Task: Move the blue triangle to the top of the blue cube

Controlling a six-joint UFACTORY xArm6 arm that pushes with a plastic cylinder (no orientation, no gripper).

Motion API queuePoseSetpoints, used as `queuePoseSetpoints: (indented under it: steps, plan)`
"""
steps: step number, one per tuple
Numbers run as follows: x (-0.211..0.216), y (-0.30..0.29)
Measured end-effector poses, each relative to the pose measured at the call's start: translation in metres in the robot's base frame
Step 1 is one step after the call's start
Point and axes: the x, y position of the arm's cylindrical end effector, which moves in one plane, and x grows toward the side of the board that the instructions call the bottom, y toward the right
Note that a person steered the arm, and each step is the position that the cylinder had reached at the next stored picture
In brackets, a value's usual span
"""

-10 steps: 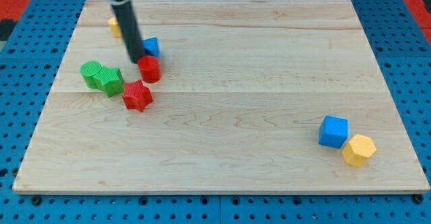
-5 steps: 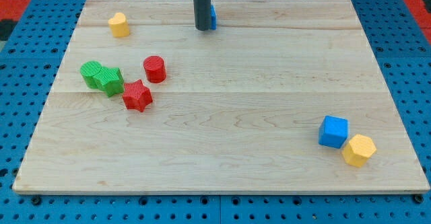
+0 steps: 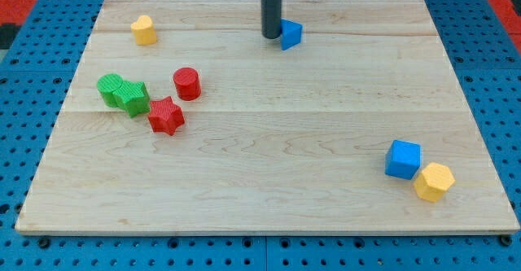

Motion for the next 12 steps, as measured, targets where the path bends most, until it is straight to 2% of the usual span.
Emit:
queuePoseSetpoints:
  steps: [2, 3, 4, 6, 7, 9, 11, 12]
  plan:
    - [-0.008, 0.104]
    - [0.018, 0.154]
    - [0.015, 0.181]
    - [0.067, 0.165]
    - [0.087, 0.199]
    - [0.13, 0.173]
    - [0.181, 0.2]
    - [0.189, 0.192]
